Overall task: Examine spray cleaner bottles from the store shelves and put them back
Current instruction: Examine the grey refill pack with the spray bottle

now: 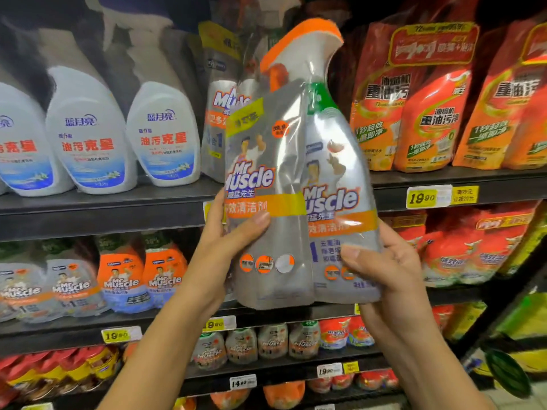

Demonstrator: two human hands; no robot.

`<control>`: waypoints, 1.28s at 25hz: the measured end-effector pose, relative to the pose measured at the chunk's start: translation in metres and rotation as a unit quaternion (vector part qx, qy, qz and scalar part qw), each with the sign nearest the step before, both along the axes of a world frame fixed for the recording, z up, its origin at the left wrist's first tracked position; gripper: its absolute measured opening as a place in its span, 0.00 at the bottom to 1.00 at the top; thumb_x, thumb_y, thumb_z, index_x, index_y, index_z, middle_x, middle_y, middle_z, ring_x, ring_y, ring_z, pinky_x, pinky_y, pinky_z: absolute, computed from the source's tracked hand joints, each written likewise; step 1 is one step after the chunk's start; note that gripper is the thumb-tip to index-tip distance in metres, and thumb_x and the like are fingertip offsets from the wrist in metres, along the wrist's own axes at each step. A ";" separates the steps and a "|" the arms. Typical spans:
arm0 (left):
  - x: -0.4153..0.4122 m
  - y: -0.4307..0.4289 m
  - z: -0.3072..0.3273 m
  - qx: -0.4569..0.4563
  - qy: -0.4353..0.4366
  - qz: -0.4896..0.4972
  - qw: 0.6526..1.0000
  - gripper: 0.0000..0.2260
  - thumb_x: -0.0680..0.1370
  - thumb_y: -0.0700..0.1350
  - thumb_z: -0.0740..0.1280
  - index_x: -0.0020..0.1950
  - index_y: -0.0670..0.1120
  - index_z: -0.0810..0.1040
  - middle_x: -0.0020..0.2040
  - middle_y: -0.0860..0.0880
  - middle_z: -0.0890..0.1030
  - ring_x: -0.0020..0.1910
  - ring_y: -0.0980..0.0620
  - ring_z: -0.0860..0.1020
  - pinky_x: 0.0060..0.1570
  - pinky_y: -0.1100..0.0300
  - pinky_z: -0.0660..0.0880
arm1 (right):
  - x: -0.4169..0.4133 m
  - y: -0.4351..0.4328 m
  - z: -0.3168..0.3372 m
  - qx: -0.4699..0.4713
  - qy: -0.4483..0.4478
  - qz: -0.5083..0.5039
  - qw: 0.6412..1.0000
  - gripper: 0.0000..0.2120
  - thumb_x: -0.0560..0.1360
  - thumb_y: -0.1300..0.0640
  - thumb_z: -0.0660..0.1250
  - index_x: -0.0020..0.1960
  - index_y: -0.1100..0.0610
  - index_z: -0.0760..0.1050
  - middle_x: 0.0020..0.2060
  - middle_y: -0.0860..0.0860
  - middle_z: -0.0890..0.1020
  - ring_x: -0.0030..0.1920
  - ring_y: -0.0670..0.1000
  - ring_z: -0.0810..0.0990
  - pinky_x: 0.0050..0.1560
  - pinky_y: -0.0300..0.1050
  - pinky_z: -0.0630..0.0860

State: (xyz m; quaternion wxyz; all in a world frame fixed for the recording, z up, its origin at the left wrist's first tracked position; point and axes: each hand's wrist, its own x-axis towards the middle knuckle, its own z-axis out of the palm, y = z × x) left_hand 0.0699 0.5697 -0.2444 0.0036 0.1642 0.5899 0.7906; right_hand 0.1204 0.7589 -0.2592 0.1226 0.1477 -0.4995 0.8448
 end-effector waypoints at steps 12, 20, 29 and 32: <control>0.038 0.024 -0.024 -0.084 0.075 0.033 0.993 0.29 0.60 0.52 0.81 0.59 0.64 0.77 0.50 0.54 0.85 0.48 0.54 0.84 0.41 0.66 0.79 | -0.005 0.033 -0.005 0.112 -0.066 0.034 0.991 0.21 0.58 0.57 0.77 0.51 0.52 0.83 0.48 0.59 0.85 0.46 0.58 0.85 0.40 0.45 0.81; -0.023 0.035 0.041 -0.154 0.161 0.030 0.974 0.38 0.60 0.52 0.79 0.68 0.52 0.70 0.56 0.55 0.83 0.56 0.57 0.80 0.58 0.59 0.76 | -0.055 0.051 0.034 0.051 0.051 -0.095 0.993 0.23 0.55 0.61 0.79 0.49 0.56 0.81 0.43 0.54 0.86 0.40 0.53 0.85 0.38 0.45 0.80; -0.091 0.077 0.068 -0.129 0.246 0.109 0.954 0.25 0.70 0.46 0.72 0.67 0.49 0.72 0.58 0.53 0.81 0.58 0.55 0.79 0.60 0.54 0.74 | -0.131 0.077 0.083 0.119 0.168 -0.169 0.964 0.17 0.61 0.55 0.76 0.49 0.48 0.80 0.44 0.47 0.86 0.44 0.48 0.85 0.43 0.42 0.79; -0.096 0.085 0.061 -0.138 0.239 0.138 0.951 0.23 0.72 0.44 0.72 0.66 0.47 0.72 0.56 0.53 0.81 0.55 0.57 0.79 0.60 0.55 0.74 | -0.144 0.082 0.077 0.151 0.176 -0.185 0.955 0.20 0.60 0.54 0.76 0.51 0.51 0.76 0.42 0.44 0.86 0.43 0.44 0.84 0.42 0.37 0.78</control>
